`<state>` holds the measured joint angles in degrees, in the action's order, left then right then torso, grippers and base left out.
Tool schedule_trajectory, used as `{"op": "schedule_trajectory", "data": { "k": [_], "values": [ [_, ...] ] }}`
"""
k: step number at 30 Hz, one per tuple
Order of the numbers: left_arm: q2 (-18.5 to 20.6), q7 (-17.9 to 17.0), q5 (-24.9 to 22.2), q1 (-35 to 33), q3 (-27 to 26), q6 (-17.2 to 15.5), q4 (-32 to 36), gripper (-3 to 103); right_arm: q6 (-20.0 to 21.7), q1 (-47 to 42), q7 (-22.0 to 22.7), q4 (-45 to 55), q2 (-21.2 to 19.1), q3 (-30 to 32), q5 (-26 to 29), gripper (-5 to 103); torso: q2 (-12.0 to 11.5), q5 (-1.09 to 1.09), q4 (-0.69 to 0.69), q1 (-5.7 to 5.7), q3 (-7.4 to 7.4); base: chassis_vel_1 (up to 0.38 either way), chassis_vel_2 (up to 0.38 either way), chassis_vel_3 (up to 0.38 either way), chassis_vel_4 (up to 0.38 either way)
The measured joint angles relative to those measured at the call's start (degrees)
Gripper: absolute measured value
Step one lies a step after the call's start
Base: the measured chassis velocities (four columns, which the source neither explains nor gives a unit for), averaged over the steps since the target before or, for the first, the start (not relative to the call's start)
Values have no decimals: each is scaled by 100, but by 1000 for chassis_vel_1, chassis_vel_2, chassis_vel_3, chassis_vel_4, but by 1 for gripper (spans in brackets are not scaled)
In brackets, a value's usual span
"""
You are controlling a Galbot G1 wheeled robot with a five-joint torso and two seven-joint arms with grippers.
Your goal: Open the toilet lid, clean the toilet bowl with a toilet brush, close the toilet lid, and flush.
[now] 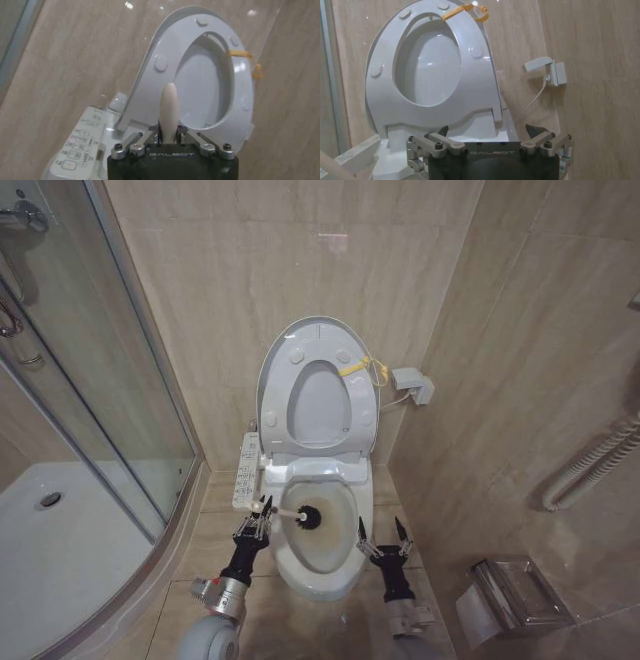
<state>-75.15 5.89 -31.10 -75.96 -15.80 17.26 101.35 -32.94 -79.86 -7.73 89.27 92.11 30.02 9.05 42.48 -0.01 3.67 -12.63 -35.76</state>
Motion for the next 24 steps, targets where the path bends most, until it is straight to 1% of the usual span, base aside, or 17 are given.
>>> {"op": "schedule_trajectory", "data": {
  "k": [1,3,4,6,7,8,10,12,14,15,16,18,20,21,23,24],
  "values": [
    [-25,-66,48,11,4,-72,20,20,0,4,0,-4,0,-14,-22,100,0,0,1,0,0,0,0,0,0],
    [-34,-95,76,13,10,-108,44,20,0,5,-1,-6,1,-22,-32,100,0,-1,1,0,0,0,0,0,0],
    [-43,-164,164,5,36,-190,185,20,0,7,-2,-14,1,-32,-57,100,0,0,2,-1,0,0,0,0,0],
    [-9,-205,188,-55,57,-234,402,20,-2,5,-3,-24,2,-35,-67,100,0,-1,1,0,0,0,0,0,0],
    [-9,-205,188,-55,57,-234,402,20,-2,5,-3,-24,2,-35,-67,100,0,-1,1,0,0,0,0,0,0],
    [44,-243,182,-137,55,-257,665,20,-10,-4,-5,-42,2,-35,-69,100,0,0,1,0,0,0,0,0,0],
    [68,-258,167,-176,49,-263,775,20,-14,-6,-5,-52,3,-34,-69,100,0,0,1,0,0,0,0,0,0],
    [161,-292,66,-319,-5,-281,1164,20,-34,-12,-7,-90,4,-29,-69,100,0,0,0,0,0,0,0,0,0],
    [261,-315,-63,-475,-127,-341,1594,20,-44,-14,-9,-112,4,-29,-71,100,0,0,0,0,0,0,0,0,0],
    [261,-315,-63,-475,-127,-341,1594,20,-44,-14,-9,-112,4,-29,-71,100,0,0,0,0,0,0,0,0,0],
    [296,-325,-104,-528,-179,-370,1731,20,-45,-15,-9,-113,4,-29,-74,100,0,0,0,0,0,0,0,0,0],
    [401,-399,-218,-765,-452,-497,2238,20,-48,-15,-12,-115,4,-36,-91,100,0,0,1,0,0,0,0,0,0],
    [420,-419,-238,-831,-530,-525,2340,20,-49,-15,-13,-118,4,-38,-94,100,0,0,0,0,0,0,0,0,0],
    [463,-488,-282,-1020,-736,-586,2567,20,-58,-16,-15,-142,4,-42,-103,100,0,0,0,0,0,0,0,0,0],
    [474,-533,-297,-1113,-826,-612,2657,20,-65,-16,-16,-156,4,-43,-107,100,0,0,-1,0,0,0,0,0,0],
    [480,-610,-317,-1233,-930,-657,2776,20,-77,-22,-20,-168,4,-43,-111,100,0,0,0,0,0,0,0,0,0]
  ]
}}
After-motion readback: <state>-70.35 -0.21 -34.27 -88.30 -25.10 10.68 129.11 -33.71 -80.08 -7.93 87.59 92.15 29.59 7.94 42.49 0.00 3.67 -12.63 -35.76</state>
